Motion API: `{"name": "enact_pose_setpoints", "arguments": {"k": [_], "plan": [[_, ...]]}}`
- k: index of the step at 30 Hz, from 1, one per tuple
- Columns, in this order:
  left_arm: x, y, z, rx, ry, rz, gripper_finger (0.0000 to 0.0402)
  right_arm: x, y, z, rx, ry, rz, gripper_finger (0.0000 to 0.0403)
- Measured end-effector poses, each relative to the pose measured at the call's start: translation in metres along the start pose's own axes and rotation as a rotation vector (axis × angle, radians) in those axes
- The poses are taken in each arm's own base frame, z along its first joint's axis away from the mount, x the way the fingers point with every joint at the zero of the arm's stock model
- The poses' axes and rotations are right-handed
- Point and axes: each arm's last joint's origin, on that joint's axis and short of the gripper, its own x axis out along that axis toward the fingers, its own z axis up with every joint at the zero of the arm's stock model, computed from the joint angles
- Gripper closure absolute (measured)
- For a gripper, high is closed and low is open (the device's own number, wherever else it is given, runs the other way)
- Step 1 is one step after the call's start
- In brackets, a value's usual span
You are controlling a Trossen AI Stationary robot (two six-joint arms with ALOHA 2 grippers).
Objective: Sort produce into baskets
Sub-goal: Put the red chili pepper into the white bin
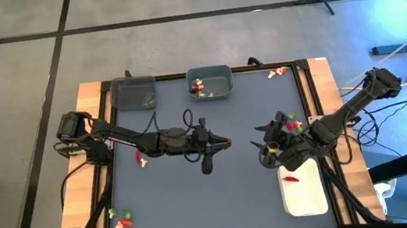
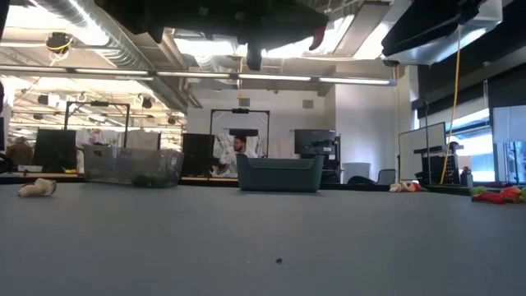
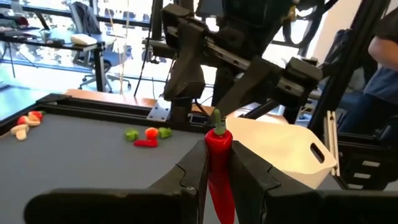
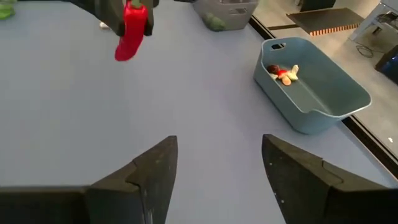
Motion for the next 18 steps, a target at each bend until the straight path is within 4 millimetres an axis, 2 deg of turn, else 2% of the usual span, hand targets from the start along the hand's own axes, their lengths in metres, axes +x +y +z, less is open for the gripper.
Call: {"name": "enact_pose_setpoints", "arguments": {"k": [3, 7, 12, 18], "plan": [[0.000, 0.000, 0.000, 0.037, 0.001, -0.001, 0.0350, 0.004, 0.004, -0.002, -0.012, 0.006, -0.002, 0.0171], [0.000, 0.001, -0.005, 0.104, 0.050, 0.004, 0.0350, 0.015, 0.012, -0.014, -0.031, 0.022, -0.006, 0.0171], [0.000, 0.001, -0.006, 0.105, 0.060, 0.005, 0.0350, 0.027, 0.021, -0.024, -0.056, 0.013, 0.000, 0.0171], [0.000, 0.001, -0.006, 0.119, 0.059, 0.005, 0.0350, 0.032, 0.026, -0.018, -0.050, -0.070, 0.007, 0.0171]]}}
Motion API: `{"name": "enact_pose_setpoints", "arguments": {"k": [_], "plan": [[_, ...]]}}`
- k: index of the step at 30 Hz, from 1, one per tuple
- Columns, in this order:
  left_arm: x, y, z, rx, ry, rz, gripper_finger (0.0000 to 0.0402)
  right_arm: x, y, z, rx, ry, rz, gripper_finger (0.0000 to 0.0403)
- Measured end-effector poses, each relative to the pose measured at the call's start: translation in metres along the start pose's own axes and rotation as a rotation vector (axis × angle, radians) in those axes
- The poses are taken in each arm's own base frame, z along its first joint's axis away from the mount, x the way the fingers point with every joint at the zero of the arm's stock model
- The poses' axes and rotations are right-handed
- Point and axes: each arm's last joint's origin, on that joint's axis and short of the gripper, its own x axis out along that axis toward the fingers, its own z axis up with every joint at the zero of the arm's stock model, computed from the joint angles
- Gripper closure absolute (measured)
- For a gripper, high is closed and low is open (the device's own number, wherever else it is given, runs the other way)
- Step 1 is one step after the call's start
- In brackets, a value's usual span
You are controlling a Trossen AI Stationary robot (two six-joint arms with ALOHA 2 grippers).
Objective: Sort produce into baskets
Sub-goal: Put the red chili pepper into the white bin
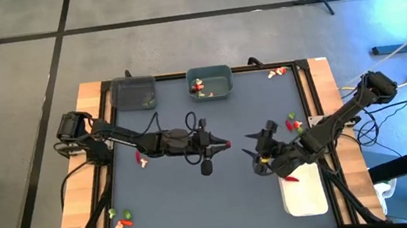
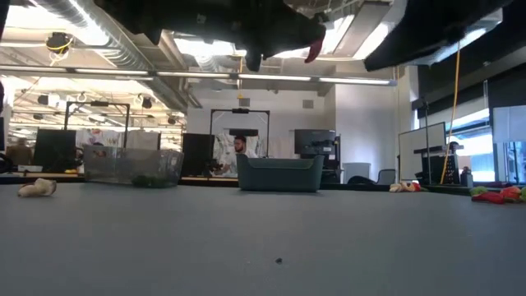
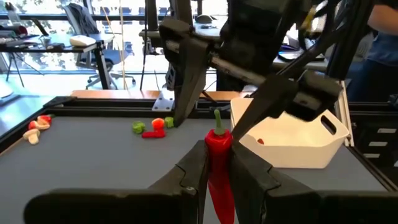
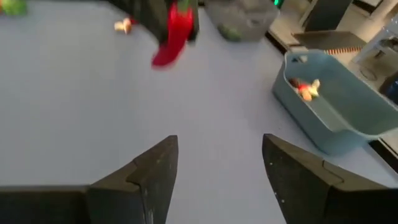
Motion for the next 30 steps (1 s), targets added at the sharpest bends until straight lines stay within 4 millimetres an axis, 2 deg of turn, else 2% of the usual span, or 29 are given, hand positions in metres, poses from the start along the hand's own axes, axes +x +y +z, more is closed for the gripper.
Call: {"name": "enact_pose_setpoints", "arguments": {"k": [5, 12, 16, 25, 30], "plan": [[0.000, 0.000, 0.001, -0.003, -0.013, -0.001, 0.0350, 0.011, 0.000, 0.016, 0.047, -0.084, 0.026, 0.0171], [0.000, 0.000, 0.008, -0.012, -0.079, -0.008, 0.0350, 0.037, 0.008, 0.024, 0.047, -0.138, 0.135, 0.0180], [-0.001, -0.001, 0.008, -0.006, -0.082, -0.009, 0.0350, 0.037, 0.010, 0.030, 0.047, -0.195, 0.148, 0.0223], [-0.001, -0.001, 0.008, 0.028, -0.077, -0.012, 0.0350, 0.037, 0.010, 0.030, 0.022, -0.200, 0.144, 0.0358], [-0.001, -0.001, 0.007, 0.031, -0.074, -0.011, 0.0348, 0.037, 0.010, 0.030, -0.015, -0.202, 0.141, 0.0391]]}}
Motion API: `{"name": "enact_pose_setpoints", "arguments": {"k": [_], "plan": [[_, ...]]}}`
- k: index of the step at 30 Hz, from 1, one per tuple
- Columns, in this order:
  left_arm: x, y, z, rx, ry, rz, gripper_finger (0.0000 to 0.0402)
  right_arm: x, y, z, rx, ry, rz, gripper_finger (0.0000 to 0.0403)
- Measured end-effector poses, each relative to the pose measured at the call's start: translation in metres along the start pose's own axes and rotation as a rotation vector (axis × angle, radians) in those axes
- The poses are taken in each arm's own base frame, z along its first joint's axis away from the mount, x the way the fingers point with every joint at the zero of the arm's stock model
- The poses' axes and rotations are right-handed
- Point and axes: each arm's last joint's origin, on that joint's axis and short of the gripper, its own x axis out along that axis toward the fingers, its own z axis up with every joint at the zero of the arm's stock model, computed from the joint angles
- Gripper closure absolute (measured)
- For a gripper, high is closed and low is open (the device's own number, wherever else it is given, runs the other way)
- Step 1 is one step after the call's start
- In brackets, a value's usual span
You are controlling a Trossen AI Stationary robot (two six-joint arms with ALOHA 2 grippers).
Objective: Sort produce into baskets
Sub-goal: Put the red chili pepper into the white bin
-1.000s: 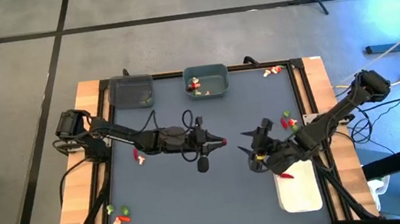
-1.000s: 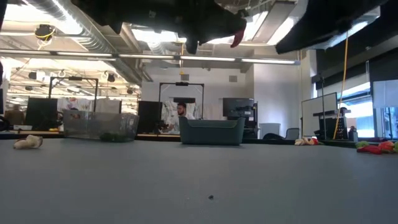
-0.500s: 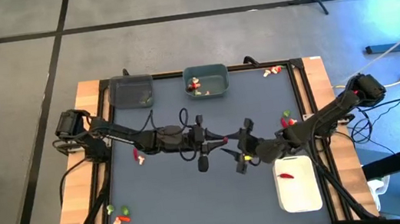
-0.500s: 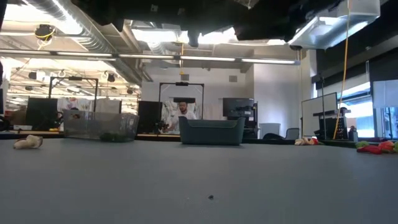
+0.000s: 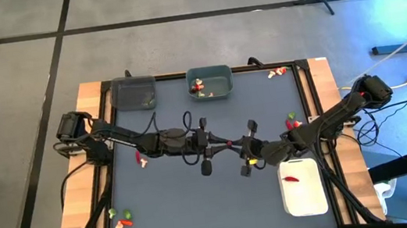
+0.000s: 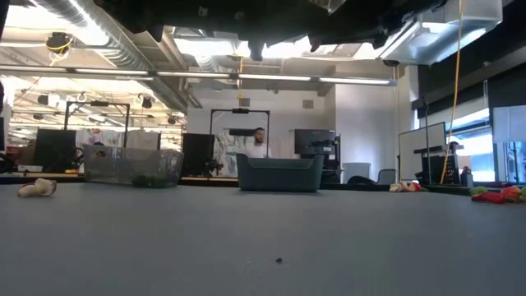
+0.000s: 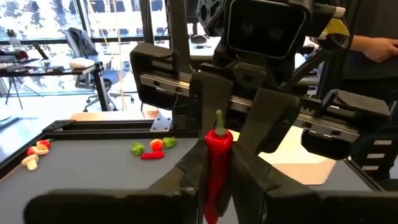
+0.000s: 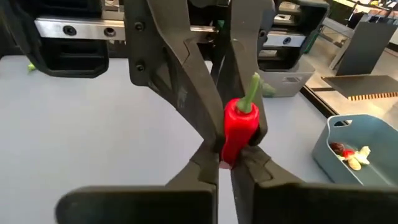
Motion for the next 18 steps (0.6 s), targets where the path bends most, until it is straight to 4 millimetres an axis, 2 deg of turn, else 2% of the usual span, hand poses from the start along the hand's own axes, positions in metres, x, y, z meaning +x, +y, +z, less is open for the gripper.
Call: {"name": "enact_pose_setpoints", "arguments": {"k": [4, 11, 18], "plan": [[0.000, 0.001, 0.000, -0.007, 0.000, 0.002, 0.0329, 0.000, 0.000, 0.000, -0.015, -0.001, 0.000, 0.0384], [0.000, 0.004, 0.001, -0.035, 0.002, 0.012, 0.0259, -0.004, -0.002, 0.003, -0.015, -0.005, 0.007, 0.0382], [-0.014, 0.007, 0.014, -0.019, 0.075, 0.020, 0.0218, -0.021, -0.013, 0.012, -0.018, 0.010, 0.034, 0.0379]]}}
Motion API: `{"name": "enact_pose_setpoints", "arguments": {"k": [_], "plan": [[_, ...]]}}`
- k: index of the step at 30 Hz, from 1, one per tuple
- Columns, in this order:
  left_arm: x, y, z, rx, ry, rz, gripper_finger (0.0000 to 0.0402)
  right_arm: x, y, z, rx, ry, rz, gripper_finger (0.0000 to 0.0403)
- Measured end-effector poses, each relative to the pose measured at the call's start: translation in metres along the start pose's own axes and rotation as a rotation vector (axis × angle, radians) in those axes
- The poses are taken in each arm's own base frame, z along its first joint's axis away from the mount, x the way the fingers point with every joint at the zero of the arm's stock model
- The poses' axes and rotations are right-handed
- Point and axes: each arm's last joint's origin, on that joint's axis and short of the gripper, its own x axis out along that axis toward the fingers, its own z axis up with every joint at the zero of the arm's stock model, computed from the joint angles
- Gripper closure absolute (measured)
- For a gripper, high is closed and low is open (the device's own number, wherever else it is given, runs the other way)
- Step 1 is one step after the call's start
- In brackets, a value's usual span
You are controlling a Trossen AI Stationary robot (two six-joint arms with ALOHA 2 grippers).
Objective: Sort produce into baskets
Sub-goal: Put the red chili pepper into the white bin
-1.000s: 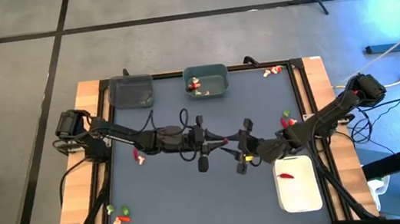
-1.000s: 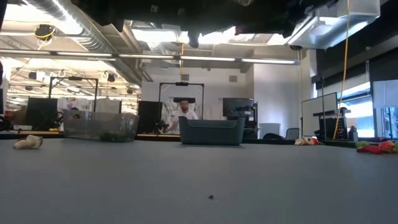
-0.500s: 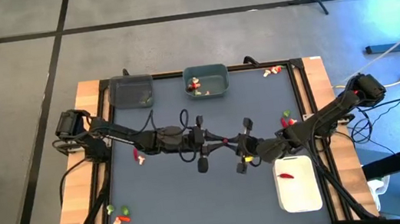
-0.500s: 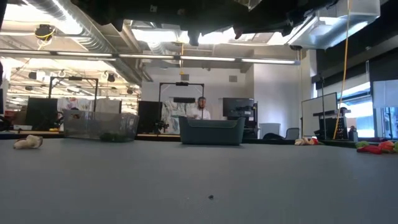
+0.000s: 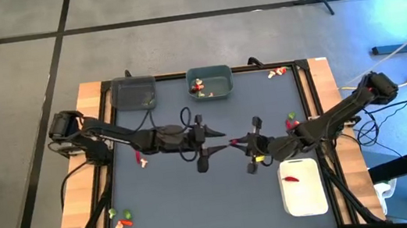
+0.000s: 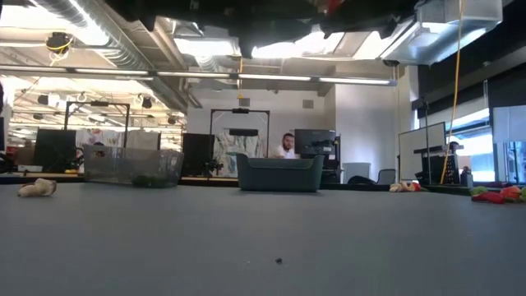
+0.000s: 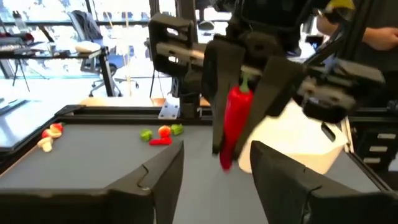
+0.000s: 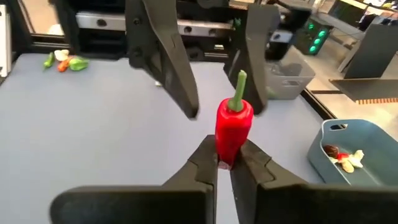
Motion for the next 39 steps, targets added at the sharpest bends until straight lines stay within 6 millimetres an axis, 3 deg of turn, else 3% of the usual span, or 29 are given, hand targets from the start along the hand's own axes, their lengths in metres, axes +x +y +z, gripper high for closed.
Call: {"name": "enact_pose_setpoints", "arguments": {"k": [7, 14, 22, 29, 39], "plan": [[-0.022, 0.003, 0.012, 0.011, 0.105, 0.001, 0.0215, -0.022, -0.012, 0.001, 0.056, 0.092, 0.132, 0.0378], [-0.045, 0.008, 0.025, 0.019, 0.159, 0.015, 0.0215, -0.044, -0.015, -0.011, 0.140, 0.310, 0.350, 0.0378], [-0.053, 0.010, 0.024, 0.007, 0.224, 0.028, 0.0215, -0.079, 0.012, -0.030, 0.268, 0.577, 0.506, 0.0378], [-0.054, 0.014, 0.010, -0.043, 0.329, 0.057, 0.0215, -0.112, 0.032, -0.052, 0.365, 0.837, 0.501, 0.0378], [-0.055, 0.016, 0.006, -0.033, 0.342, 0.096, 0.0215, -0.121, 0.058, -0.083, 0.251, 0.981, 0.394, 0.0359]]}}
